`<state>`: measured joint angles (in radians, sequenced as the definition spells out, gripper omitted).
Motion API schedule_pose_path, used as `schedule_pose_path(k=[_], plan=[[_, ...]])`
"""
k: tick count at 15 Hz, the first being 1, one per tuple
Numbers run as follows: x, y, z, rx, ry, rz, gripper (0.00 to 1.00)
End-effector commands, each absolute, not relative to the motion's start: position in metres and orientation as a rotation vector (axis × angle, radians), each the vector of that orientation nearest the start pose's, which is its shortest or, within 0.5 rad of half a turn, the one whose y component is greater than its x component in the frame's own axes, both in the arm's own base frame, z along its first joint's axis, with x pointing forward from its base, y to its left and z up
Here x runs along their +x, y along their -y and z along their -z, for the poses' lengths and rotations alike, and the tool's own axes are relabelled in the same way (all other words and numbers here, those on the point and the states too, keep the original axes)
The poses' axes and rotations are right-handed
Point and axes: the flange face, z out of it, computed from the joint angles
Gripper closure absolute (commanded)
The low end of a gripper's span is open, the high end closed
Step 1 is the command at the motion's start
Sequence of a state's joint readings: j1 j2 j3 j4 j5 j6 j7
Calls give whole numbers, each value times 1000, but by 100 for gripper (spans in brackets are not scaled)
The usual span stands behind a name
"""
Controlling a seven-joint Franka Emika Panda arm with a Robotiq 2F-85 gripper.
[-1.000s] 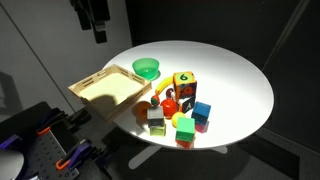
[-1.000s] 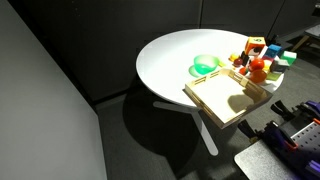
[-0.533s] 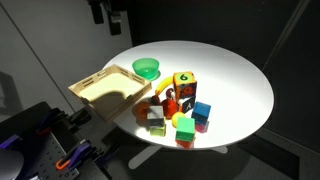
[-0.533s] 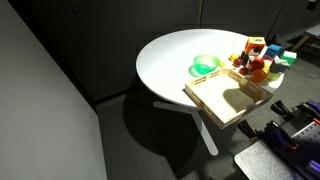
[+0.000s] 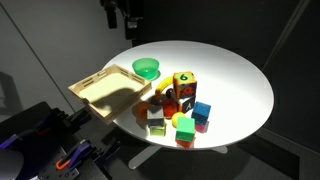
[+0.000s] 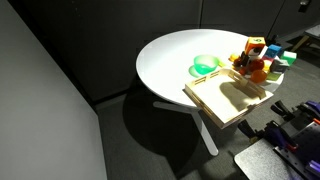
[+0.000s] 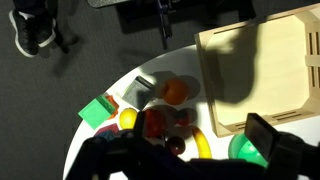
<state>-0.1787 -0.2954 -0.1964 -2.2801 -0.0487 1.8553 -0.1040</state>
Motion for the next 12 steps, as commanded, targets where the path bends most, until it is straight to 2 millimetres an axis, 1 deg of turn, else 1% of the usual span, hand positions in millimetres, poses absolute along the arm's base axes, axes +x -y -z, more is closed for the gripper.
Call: schedule_pose_path(k=[1, 5, 12], plan=[[424, 185, -453, -3073, -380, -221, 0], [427, 192, -438, -3059, -396, -265, 0], [439, 199, -437, -3116, -343, -66, 0]])
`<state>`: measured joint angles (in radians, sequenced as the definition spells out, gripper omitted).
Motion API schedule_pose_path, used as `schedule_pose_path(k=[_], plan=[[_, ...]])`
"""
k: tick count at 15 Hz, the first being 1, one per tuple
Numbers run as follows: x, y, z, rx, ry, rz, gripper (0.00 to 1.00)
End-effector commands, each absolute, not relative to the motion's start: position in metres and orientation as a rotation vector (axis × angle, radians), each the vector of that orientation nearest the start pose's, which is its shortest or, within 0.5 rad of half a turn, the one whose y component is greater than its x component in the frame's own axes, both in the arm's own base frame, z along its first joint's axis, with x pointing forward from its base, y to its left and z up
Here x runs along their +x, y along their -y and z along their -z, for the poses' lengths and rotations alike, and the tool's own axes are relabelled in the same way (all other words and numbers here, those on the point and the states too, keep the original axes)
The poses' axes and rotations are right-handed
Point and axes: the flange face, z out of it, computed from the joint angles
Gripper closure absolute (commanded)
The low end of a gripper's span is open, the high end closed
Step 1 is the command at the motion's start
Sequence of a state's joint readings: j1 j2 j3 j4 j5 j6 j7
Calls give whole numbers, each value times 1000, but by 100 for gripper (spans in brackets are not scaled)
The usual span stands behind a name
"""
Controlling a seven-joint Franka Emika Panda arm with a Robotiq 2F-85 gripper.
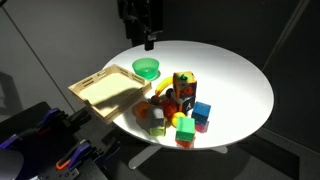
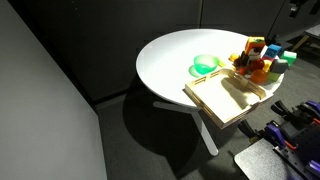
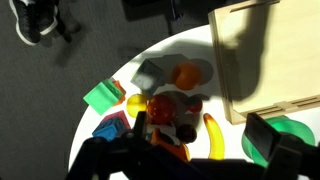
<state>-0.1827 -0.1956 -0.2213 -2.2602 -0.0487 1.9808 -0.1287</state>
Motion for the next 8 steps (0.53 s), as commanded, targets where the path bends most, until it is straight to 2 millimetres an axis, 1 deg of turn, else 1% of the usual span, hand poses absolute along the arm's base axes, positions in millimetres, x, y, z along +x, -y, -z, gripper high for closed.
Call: schedule_pose_path(k=[1, 4, 8], plan=[[441, 200, -436, -3122, -336, -47, 0], [443, 201, -430, -3133, -318, -3, 0], [441, 206, -411, -3128, -316, -15, 0]])
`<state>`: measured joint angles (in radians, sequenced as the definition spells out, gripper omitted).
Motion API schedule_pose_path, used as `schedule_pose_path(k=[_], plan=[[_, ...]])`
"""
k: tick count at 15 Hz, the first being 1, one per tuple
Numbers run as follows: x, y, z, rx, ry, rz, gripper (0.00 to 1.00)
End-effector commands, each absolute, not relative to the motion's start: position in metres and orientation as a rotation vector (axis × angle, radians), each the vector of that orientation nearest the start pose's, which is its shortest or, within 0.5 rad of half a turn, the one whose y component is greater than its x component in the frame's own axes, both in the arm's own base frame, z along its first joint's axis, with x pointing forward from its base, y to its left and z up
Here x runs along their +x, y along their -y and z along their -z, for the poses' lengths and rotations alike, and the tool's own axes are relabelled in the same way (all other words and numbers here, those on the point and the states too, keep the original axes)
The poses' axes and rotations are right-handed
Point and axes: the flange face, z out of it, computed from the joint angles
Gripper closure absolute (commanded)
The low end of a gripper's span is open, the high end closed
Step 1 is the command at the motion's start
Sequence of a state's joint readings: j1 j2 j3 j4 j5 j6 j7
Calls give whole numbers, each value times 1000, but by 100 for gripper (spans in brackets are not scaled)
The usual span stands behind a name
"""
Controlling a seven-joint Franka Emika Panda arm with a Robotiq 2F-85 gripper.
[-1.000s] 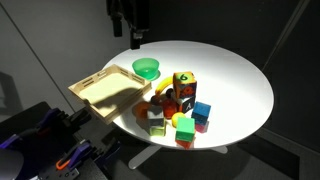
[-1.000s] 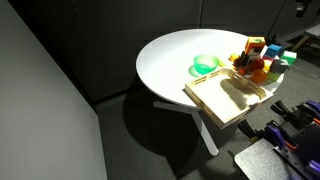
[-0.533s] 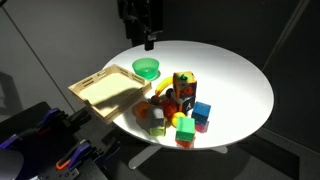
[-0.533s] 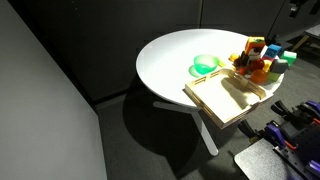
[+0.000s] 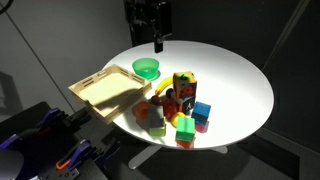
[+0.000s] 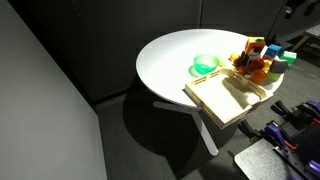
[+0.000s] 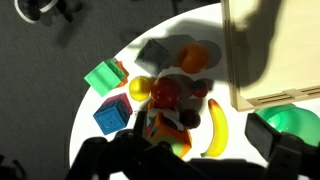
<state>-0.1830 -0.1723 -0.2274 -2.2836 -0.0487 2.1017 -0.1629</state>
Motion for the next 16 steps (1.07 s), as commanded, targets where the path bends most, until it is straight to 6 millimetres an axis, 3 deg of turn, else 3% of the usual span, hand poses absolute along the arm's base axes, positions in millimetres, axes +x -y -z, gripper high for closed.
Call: schedule_pose_path(k=[1, 16], plan=[[440, 207, -406, -3124, -317, -21, 0], [417, 223, -360, -3139, -278, -30, 0]])
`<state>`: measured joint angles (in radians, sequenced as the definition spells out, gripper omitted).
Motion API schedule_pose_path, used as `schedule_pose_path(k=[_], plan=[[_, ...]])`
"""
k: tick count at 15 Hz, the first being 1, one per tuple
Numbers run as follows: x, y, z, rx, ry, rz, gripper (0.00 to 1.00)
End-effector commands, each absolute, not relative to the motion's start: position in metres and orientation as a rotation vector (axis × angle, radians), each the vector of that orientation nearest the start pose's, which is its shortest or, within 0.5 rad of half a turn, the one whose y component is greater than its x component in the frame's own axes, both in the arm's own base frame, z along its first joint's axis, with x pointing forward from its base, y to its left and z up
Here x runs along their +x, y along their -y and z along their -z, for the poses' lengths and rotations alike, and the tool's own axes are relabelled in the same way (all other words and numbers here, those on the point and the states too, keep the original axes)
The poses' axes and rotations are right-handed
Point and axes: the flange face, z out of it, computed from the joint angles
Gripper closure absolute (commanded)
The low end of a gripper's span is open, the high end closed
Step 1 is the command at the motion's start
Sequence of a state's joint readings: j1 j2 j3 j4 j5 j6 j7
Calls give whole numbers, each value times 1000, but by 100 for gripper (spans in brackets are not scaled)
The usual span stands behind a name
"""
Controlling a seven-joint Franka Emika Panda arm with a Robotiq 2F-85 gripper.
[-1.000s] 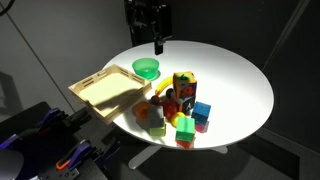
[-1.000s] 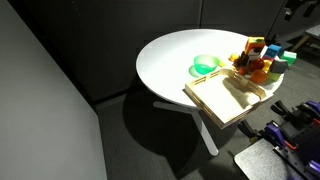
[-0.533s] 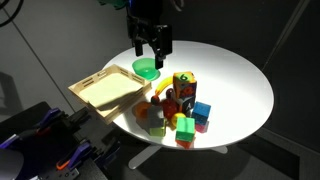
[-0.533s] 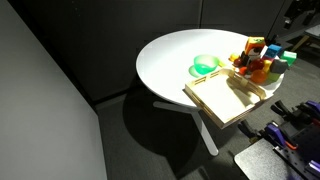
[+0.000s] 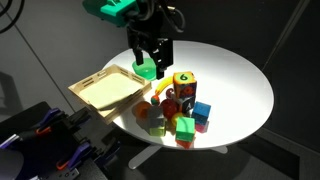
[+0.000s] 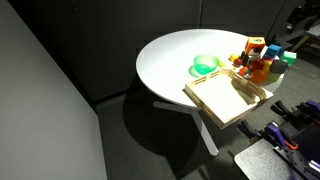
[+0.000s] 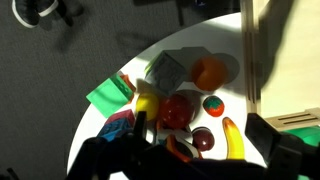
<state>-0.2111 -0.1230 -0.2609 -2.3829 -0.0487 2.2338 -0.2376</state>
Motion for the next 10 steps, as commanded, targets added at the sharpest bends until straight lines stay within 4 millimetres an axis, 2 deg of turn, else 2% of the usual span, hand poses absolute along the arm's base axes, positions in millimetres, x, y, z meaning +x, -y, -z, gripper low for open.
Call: schedule_pose_path(k=[1, 10], plan=[[415, 224, -356, -3137, -279, -33, 0], [405, 233, -328, -3113, -298, -97, 0]])
